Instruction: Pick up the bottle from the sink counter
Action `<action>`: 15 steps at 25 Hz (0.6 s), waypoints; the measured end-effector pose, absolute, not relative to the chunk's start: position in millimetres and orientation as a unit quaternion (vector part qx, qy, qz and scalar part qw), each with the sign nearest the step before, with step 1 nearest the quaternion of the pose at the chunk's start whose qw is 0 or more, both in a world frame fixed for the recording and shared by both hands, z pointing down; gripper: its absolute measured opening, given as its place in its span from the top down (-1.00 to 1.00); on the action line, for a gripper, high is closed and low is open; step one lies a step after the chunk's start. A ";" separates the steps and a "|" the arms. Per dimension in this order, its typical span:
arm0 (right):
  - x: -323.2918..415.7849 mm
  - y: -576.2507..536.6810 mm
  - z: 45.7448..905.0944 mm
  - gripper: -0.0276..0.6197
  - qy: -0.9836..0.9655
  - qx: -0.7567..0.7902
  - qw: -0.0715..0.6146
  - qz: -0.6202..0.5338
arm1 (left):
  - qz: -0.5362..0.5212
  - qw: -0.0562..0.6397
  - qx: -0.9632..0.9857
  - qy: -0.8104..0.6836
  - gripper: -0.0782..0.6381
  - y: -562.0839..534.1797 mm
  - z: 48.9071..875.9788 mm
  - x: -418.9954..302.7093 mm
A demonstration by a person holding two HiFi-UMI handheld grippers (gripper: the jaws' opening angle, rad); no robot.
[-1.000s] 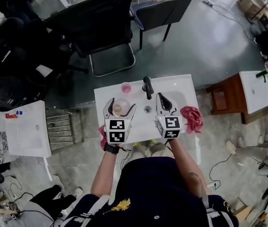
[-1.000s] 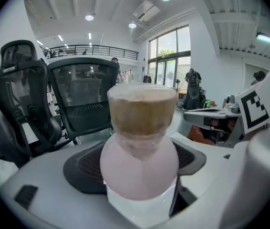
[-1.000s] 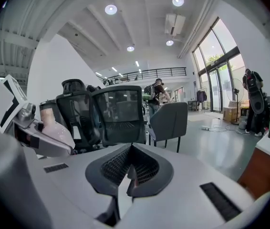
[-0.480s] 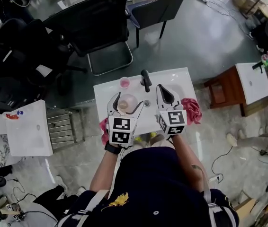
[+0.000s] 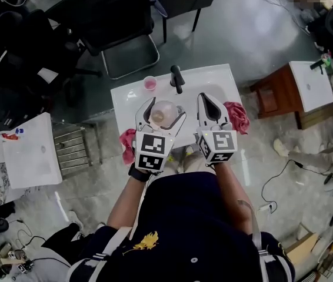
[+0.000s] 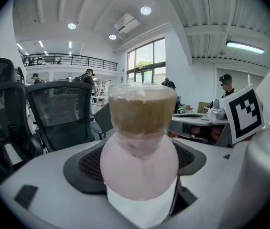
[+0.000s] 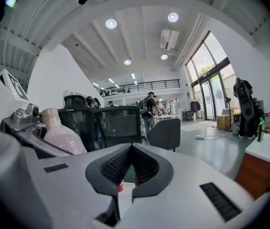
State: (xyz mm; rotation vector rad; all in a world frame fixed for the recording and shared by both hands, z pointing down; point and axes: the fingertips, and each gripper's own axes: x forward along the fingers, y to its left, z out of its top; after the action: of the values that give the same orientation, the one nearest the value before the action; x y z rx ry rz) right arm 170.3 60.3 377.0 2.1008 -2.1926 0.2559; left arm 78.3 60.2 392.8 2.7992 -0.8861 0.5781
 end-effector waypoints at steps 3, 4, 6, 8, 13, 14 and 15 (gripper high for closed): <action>171.9 69.7 371.7 0.84 -0.722 0.685 0.045 0.078 | 0.193 0.069 0.934 -0.292 -0.38 71.2 389.7 81.9; 172.4 72.8 371.4 0.84 -0.724 0.684 0.045 0.078 | 0.194 0.069 0.934 -0.291 -0.38 75.1 389.4 83.7; 172.2 78.5 370.9 0.84 -0.728 0.680 0.046 0.079 | 0.197 0.068 0.935 -0.286 -0.38 82.4 389.0 87.0; 171.5 82.9 366.8 0.84 -0.733 0.675 0.046 0.075 | 0.198 0.063 0.936 -0.284 -0.38 88.2 385.9 90.3; 173.4 90.9 349.0 0.84 -0.748 0.659 0.049 0.055 | 0.192 0.055 0.938 -0.282 -0.38 99.9 371.2 103.7; 174.0 91.8 345.7 0.84 -0.750 0.657 0.049 0.051 | 0.191 0.053 0.939 -0.281 -0.38 101.7 368.1 106.1; 174.8 92.1 342.9 0.84 -0.752 0.656 0.048 0.049 | 0.190 0.051 0.939 -0.281 -0.38 102.9 365.3 108.3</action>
State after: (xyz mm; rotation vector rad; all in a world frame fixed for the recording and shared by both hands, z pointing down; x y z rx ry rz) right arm 174.8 92.1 342.9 1.9984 -2.2924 0.1479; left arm 108.3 102.9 365.3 2.8595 -0.8556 0.5769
